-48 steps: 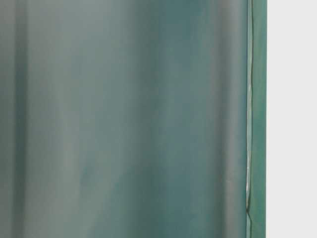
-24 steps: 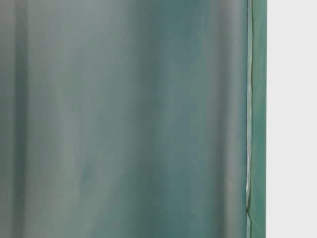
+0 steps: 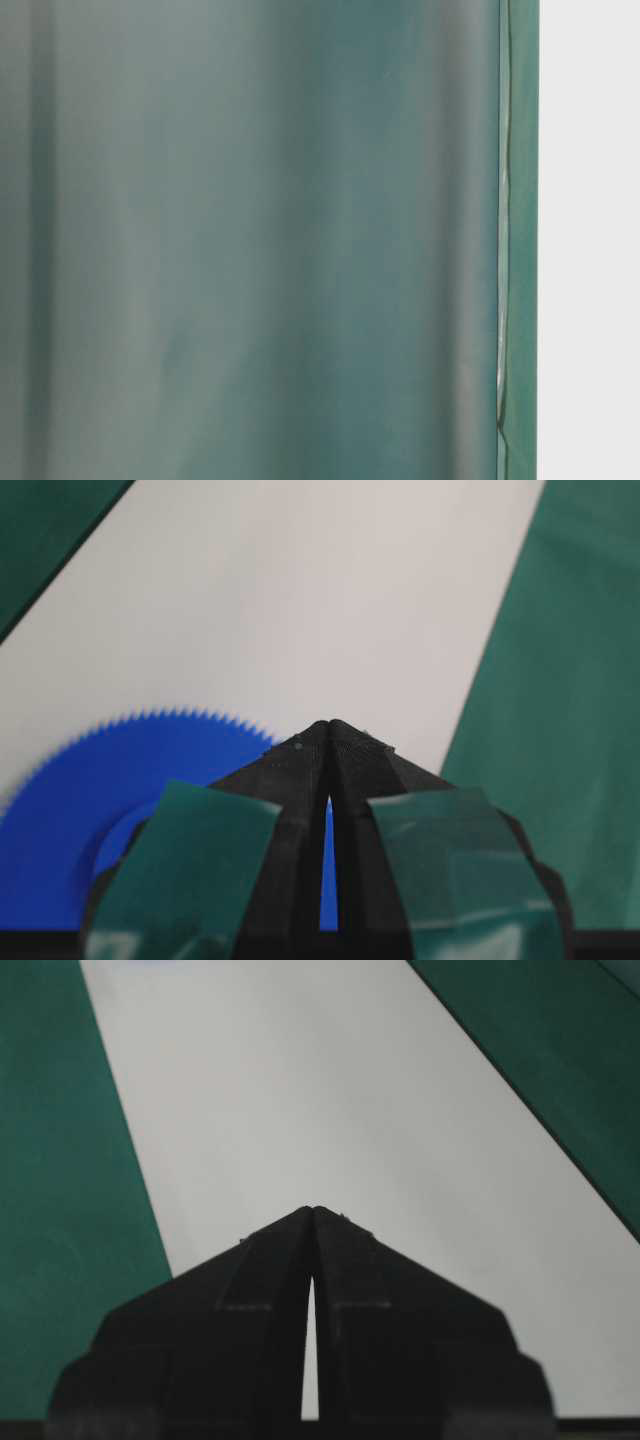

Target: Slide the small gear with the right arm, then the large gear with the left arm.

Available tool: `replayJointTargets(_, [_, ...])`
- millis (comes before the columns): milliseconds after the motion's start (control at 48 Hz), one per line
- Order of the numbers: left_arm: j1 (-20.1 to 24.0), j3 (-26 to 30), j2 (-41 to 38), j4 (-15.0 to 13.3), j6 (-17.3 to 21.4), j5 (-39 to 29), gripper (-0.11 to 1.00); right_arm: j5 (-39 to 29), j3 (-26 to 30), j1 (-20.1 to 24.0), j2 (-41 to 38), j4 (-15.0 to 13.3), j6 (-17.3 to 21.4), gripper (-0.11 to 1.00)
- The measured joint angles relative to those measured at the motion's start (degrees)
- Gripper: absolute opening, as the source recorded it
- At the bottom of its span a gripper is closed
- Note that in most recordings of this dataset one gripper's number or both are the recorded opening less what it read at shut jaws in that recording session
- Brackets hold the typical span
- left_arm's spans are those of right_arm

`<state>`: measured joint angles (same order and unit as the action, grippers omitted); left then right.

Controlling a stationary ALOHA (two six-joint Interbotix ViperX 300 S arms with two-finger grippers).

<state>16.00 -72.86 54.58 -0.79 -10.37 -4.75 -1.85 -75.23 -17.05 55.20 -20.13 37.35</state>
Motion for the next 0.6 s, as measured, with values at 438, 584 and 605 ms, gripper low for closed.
replayJointTargets(438, [-4.31, -1.58, 0.0, 0.0, 0.97, 2.02, 0.0, 4.66, -2.29, 1.49, 0.18, -0.18, -0.44, 0.5])
replayJointTargets(584, [-5.89, -1.67, -0.09, 0.09, 2.37, 3.08, 0.0, 6.33, -2.81, 2.46, 0.44, -0.53, -0.53, 0.5])
replayJointTargets(605, [-6.06, -1.67, 0.0, 0.0, 2.55, 3.25, 0.0, 6.42, -2.9, 2.46, 0.53, -0.53, -0.53, 0.5])
